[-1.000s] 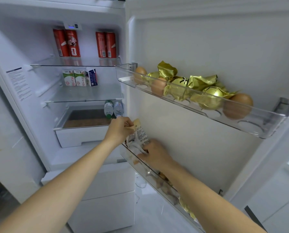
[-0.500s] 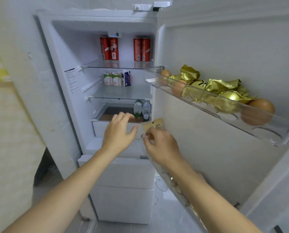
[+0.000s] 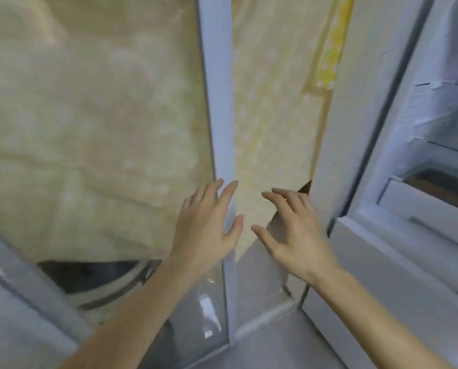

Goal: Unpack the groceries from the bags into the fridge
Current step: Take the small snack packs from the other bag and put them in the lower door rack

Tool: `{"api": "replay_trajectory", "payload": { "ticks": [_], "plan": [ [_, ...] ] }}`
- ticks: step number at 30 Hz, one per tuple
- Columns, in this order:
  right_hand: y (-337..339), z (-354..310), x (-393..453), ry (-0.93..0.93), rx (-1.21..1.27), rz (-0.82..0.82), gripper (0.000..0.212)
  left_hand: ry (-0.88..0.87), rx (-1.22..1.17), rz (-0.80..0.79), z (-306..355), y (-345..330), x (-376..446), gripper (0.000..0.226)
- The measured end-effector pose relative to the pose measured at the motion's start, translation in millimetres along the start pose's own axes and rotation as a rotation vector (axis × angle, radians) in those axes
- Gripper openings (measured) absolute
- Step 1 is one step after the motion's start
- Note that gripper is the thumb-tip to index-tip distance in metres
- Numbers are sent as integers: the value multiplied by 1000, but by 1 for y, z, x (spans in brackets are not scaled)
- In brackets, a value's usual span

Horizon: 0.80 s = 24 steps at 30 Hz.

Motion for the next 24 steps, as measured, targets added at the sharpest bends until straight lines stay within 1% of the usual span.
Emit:
{"api": "replay_trajectory", "payload": {
  "ticks": [3,6,9,12,15,18,21,24],
  "plan": [
    [-59,-80,7,175,102,-80,68,196,104,31,-84,45,-71,65],
    [-118,-169,10,337,204,-179,71,383,198,47,-154,88,-153,68],
    [-176,-255,3,463,284,-273,73,563,255,71,-213,127,-240,68],
    [-229,-330,-19,576,367,-355,74,738,336,64,-257,155,-322,68],
    [-279,-390,-57,657,474,-490,73,935,384,36,-284,173,-400,68],
    [-328,-431,-97,764,547,-646,73,1080,444,22,-295,180,-471,67],
    [-380,-466,-137,892,574,-822,72,1277,499,-46,-299,174,-538,66],
    [-429,-486,-175,975,638,-1006,67,1439,486,-109,-299,151,-588,66]
  ]
}}
Point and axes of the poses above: each hand's wrist, its own x-axis towards the middle knuckle, its own y-axis out of the back of the hand, z = x × y, the point moved 1 cm from there along x, towards the middle knuckle, and after that the axes turned 7 degrees about x, right-handed, at the moved point
